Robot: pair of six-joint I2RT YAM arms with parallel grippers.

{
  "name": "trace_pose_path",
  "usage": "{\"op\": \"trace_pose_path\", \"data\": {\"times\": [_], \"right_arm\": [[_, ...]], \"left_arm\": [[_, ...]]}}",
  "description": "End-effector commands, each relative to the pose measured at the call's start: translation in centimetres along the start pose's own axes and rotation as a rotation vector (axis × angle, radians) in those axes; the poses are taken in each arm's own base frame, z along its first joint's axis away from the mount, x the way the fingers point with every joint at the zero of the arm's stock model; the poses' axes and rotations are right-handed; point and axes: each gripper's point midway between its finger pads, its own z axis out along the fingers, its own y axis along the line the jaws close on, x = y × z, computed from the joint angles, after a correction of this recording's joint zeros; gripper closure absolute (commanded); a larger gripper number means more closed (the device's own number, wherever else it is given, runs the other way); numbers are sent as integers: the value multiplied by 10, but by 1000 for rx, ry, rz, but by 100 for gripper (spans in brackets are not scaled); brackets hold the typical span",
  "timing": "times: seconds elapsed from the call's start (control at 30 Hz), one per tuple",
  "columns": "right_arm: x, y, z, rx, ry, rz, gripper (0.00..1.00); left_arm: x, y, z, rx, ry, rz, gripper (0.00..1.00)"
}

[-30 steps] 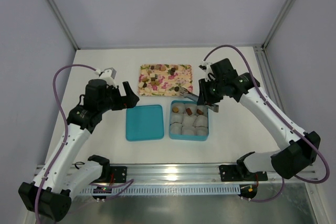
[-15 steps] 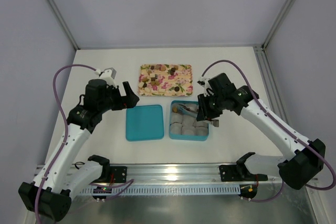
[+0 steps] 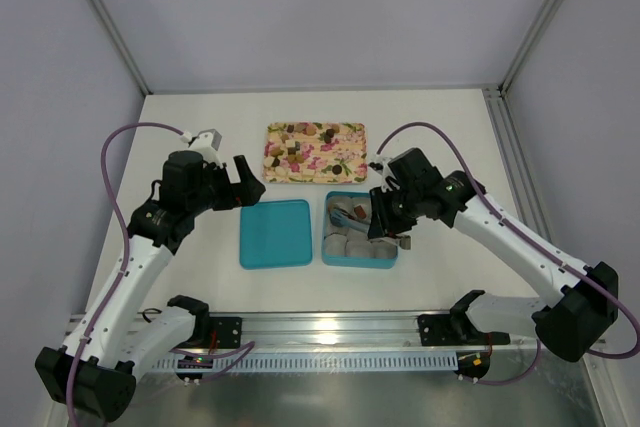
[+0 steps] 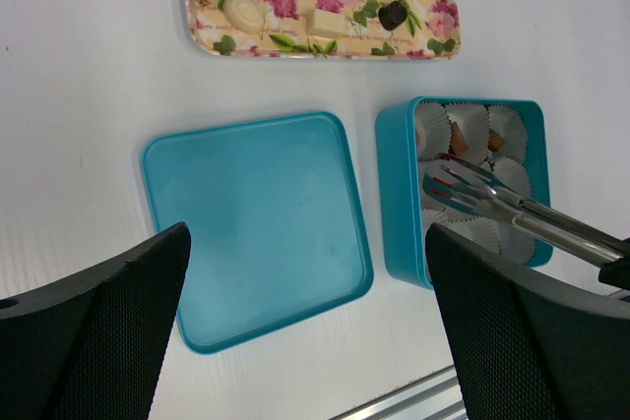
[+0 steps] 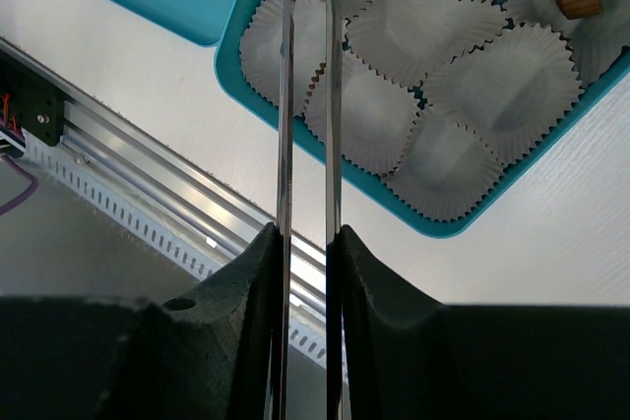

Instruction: Pack the chocolate

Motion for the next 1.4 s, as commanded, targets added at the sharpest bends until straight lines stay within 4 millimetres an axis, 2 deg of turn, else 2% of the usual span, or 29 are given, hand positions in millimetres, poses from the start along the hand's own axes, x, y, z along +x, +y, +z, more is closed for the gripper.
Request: {"op": "trace_pose_path", "data": {"times": [0.0, 0.1, 0.9, 1.1, 1.23, 1.33, 1.37], "right_arm": [[-10, 7, -1, -20, -47, -3, 70], [-11, 3, 0, 2, -44, -2, 67], [-8, -1, 4, 27, -21, -25, 63], [-23, 0, -11, 55, -56, -59, 63], [-43, 4, -28, 67, -101, -83, 62], [-56, 2, -31, 77, -117, -95, 62], [-66, 2, -36, 80, -141, -92, 62]], "left_arm": [[-5, -3, -2, 18, -20, 4, 0], [-5, -3, -1, 18, -19, 4, 0], [-5, -3, -1, 16, -19, 5, 0], [-5, -3, -1, 16, -18, 5, 0], [-5, -2, -1, 12, -21, 5, 0], [-5, -3, -1, 13, -21, 5, 0], [-6, -2, -1, 13, -23, 6, 0]]}}
